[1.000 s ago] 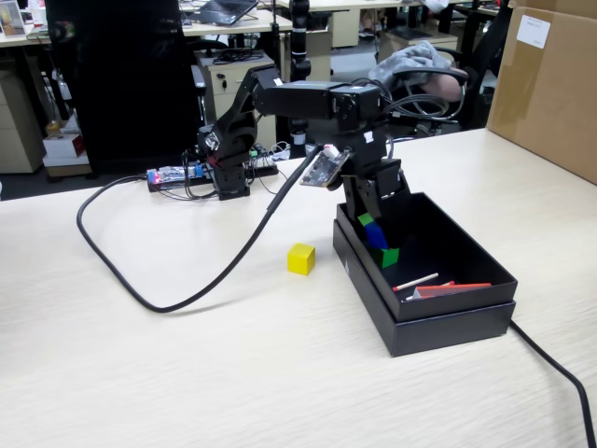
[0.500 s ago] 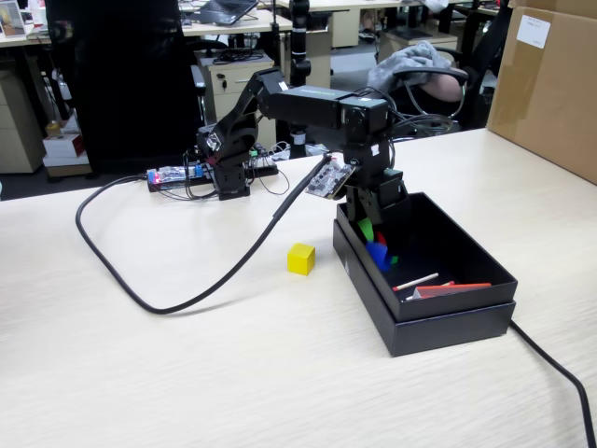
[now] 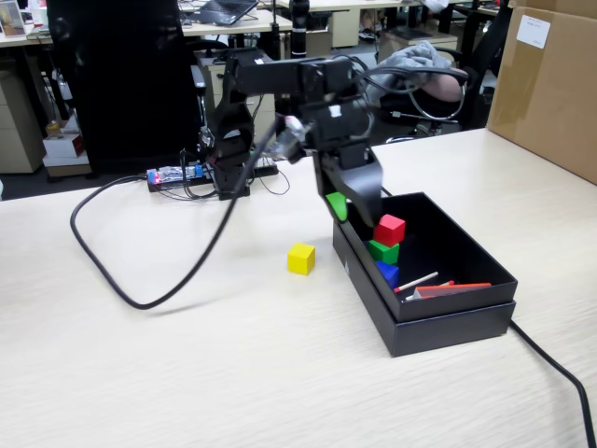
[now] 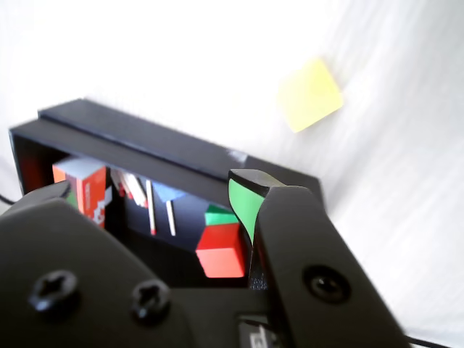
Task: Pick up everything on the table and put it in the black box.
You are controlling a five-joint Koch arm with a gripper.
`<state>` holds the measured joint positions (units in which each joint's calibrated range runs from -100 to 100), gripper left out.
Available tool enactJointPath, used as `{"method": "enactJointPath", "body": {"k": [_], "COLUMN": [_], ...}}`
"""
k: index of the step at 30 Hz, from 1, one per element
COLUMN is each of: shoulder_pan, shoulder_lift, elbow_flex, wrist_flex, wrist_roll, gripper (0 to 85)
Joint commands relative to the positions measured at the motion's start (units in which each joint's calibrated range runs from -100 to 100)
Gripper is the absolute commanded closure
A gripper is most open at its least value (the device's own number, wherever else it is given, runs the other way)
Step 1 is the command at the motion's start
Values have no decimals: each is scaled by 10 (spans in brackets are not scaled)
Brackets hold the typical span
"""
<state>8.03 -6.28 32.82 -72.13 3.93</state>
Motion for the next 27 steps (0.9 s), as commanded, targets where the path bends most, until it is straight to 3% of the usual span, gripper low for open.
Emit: {"method": "enactJointPath", "body": {"k": [1,9,27], "shoulder_pan": [-19,-24,-24], "shoulder_lift": [-111,-145,83], "elbow_flex": [-39,-237,-146], "wrist_flex": [-2,-1,0], "wrist_roll": [-2,4,1], "gripper": [400,366,379]}}
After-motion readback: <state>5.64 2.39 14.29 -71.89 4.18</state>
